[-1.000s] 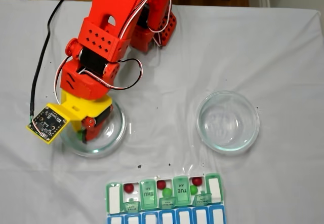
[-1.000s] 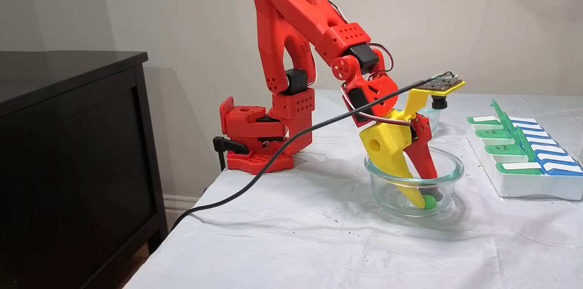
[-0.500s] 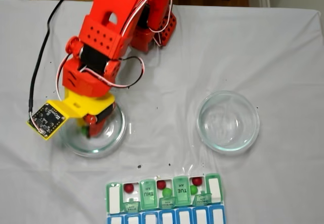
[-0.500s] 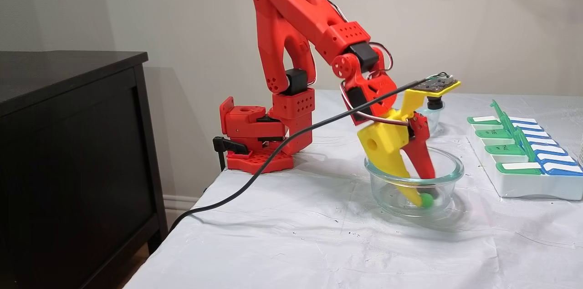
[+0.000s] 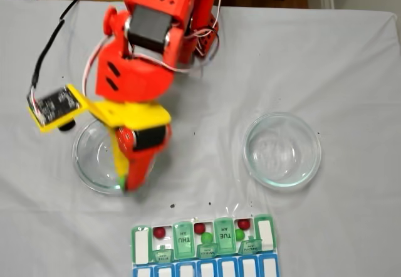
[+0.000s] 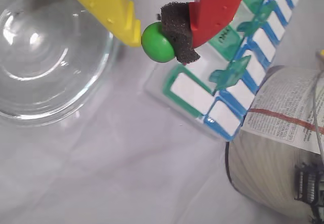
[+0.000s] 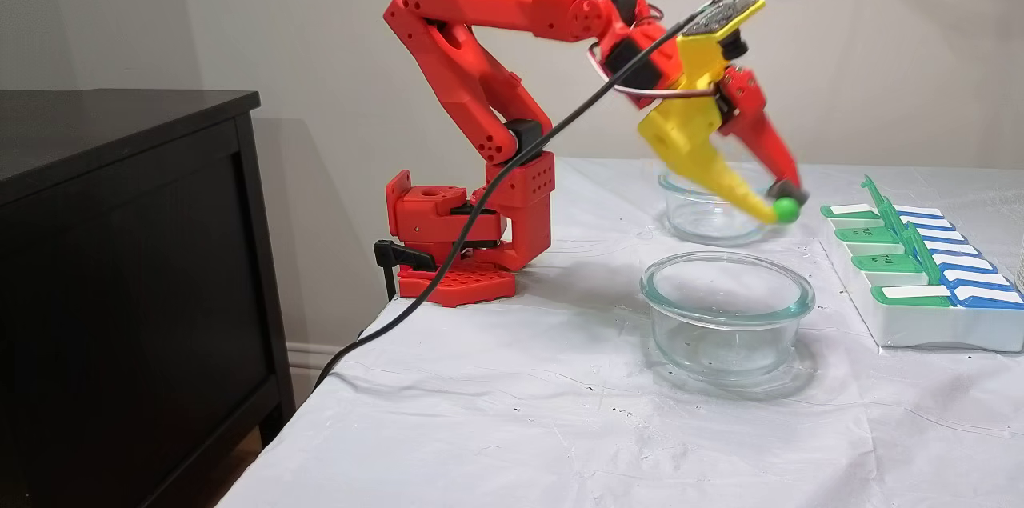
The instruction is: Sort medicines into box.
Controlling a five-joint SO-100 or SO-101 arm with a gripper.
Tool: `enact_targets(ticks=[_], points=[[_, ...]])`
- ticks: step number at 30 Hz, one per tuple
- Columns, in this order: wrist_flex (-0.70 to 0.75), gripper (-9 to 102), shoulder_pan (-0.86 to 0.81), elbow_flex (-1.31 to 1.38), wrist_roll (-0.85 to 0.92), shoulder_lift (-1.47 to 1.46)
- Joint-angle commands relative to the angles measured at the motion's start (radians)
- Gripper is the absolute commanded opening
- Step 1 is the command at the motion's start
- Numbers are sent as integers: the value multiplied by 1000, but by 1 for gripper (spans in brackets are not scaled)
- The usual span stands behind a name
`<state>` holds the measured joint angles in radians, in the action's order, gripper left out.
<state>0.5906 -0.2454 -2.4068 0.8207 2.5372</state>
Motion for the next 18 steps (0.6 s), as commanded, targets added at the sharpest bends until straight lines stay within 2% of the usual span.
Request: enact_targets(ticks=[1,4,9,18], points=[[66,0,71,417,-230,-413],[14,0,106,528,-270,-565],[-64,0,152,548,-293,-652],[8,0,170,721,-307,-775]])
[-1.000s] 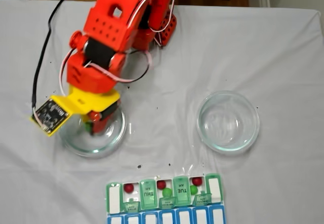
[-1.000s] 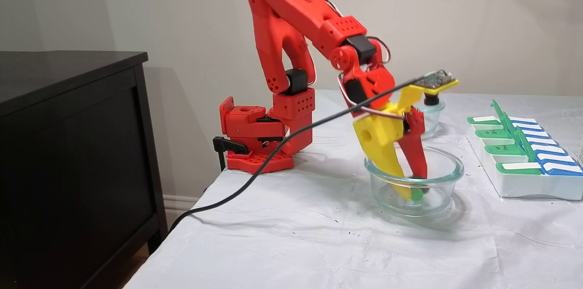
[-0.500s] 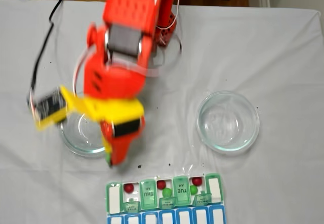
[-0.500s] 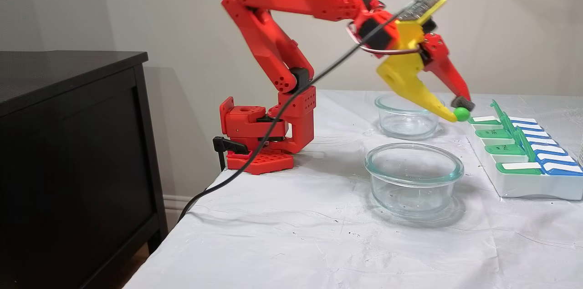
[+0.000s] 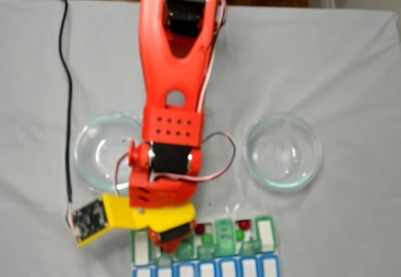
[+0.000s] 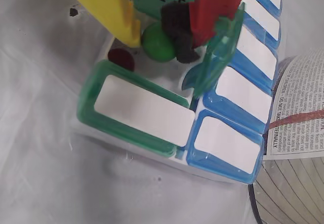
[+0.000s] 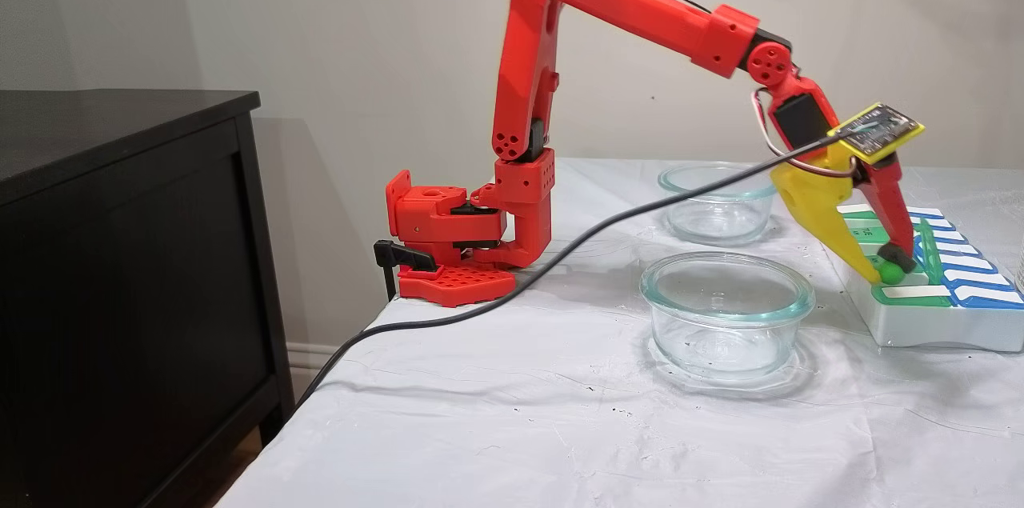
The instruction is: Sort medicines into box.
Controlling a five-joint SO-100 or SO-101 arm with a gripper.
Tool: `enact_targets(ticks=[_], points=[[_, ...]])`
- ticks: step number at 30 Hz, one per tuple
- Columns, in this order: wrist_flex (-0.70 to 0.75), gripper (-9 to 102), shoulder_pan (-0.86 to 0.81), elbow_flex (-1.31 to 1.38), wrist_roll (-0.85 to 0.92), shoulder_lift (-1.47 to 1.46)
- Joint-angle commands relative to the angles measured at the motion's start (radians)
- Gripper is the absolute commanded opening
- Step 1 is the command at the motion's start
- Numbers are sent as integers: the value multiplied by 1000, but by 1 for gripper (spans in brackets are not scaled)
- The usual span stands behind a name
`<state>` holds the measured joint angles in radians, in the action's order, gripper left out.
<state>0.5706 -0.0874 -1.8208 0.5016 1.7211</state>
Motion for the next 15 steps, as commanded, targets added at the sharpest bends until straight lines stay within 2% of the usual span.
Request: enact_targets(ticks=[1,5,15], points=[[43,0,8,141,15,54],[67,0,-2,115,54,120],[-28,2,-32,100,114,75]])
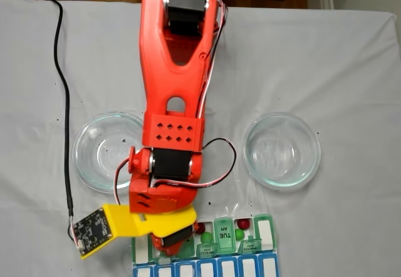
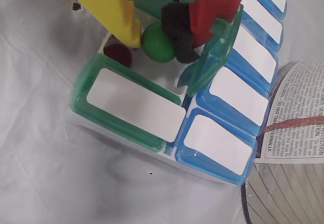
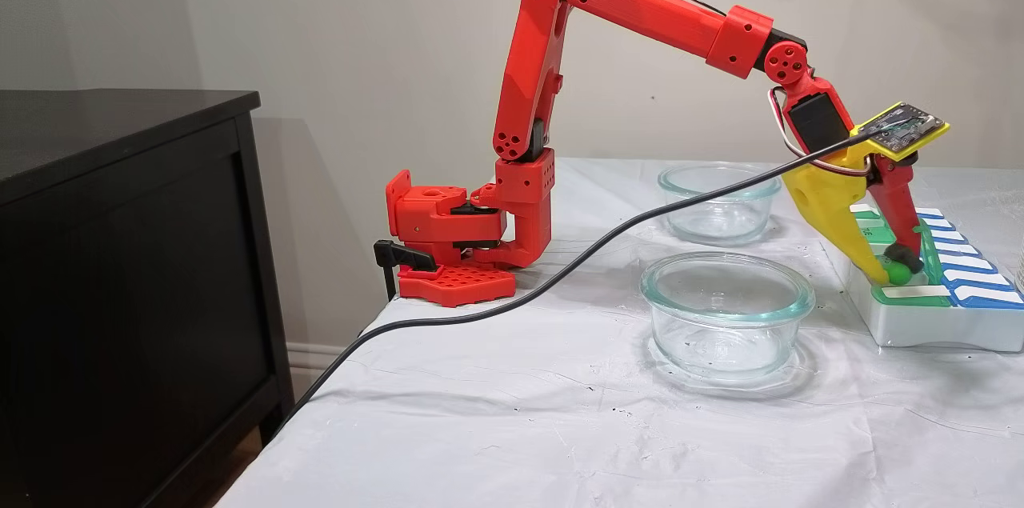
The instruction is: Sort medicines into box.
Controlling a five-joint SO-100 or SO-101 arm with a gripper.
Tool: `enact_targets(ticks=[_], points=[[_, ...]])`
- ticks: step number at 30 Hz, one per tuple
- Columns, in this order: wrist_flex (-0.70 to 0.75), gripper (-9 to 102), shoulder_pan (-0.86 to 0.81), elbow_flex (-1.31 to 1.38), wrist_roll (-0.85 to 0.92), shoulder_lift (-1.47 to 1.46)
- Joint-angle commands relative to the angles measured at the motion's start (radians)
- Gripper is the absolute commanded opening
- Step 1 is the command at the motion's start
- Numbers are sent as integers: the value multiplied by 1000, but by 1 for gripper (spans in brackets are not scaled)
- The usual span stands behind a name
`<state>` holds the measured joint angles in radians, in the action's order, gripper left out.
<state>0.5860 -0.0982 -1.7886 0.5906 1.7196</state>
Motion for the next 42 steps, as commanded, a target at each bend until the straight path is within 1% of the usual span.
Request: enact_targets(ticks=[1,8,14,18,20,23,25,29,32,34,37,40,42], points=[[-43,8,-25,67,29,72],[-26,22,-25,44,43,72],[-11,21,-23,40,49,83],[11,13,-25,29,44,120],[34,4,-26,14,41,156],[63,0,-14,-52,80,262],[44,0,-2,-141,78,371],[3,0,40,-262,15,565],[-6,0,104,-275,-80,653],[-40,0,161,-278,-155,676],[-127,0,239,-276,-253,653],[-285,0,293,-330,-334,637],[-322,0,321,-341,-365,612]])
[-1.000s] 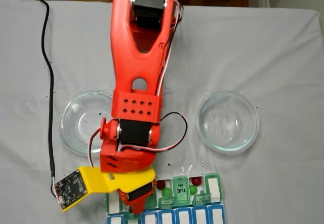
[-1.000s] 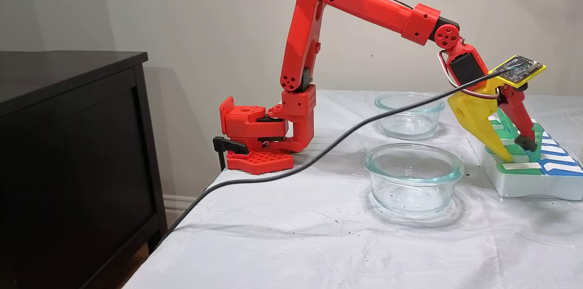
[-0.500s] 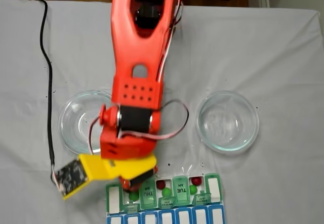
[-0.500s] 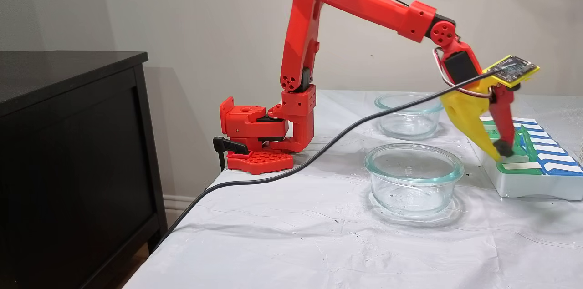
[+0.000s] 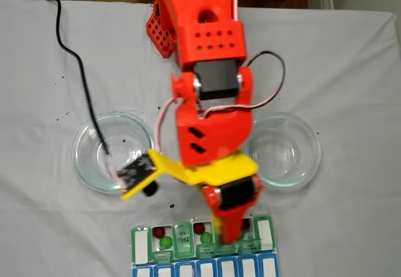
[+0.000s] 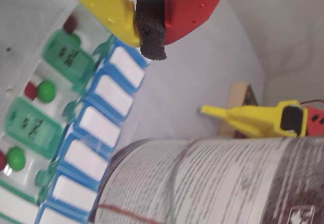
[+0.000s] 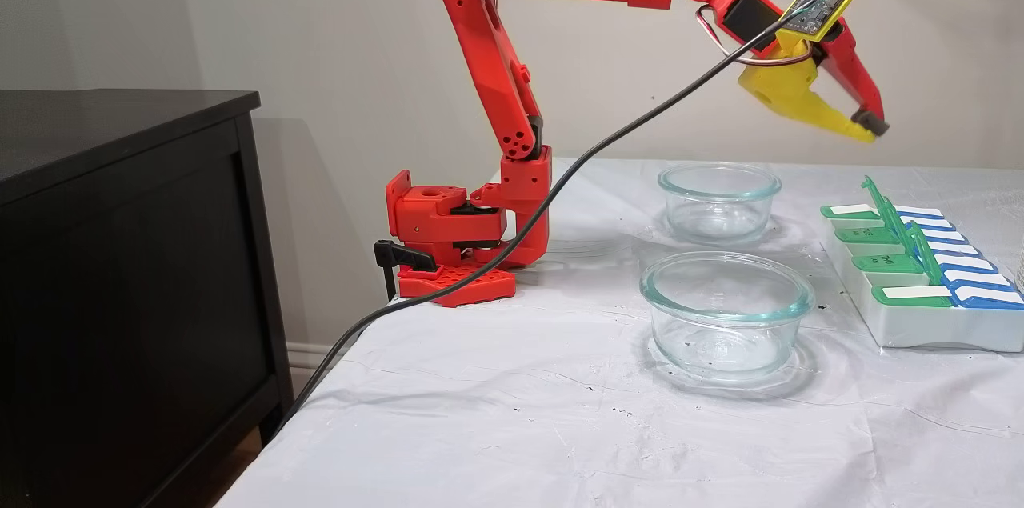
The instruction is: Sort medicines into box.
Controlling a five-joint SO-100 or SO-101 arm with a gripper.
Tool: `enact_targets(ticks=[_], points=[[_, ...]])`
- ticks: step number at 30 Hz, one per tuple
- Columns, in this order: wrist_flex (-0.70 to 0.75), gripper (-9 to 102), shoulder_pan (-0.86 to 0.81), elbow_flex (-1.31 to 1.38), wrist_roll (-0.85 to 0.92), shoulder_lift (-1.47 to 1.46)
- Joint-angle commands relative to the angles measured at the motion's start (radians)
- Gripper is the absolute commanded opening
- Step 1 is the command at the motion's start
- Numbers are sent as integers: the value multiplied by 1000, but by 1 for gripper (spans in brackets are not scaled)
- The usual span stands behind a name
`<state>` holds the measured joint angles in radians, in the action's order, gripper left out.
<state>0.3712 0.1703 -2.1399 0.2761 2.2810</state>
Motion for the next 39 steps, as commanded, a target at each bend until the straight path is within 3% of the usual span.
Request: enact_targets(ticks=[1,5,13,20,39], points=[[-115,0,63,18,-61,26],[-129,0,89,66,-89,-72],[-310,0,92,107,-57,-249],[-245,0,112,112,-64,-206],[-313,0,84,144,-29,-325]])
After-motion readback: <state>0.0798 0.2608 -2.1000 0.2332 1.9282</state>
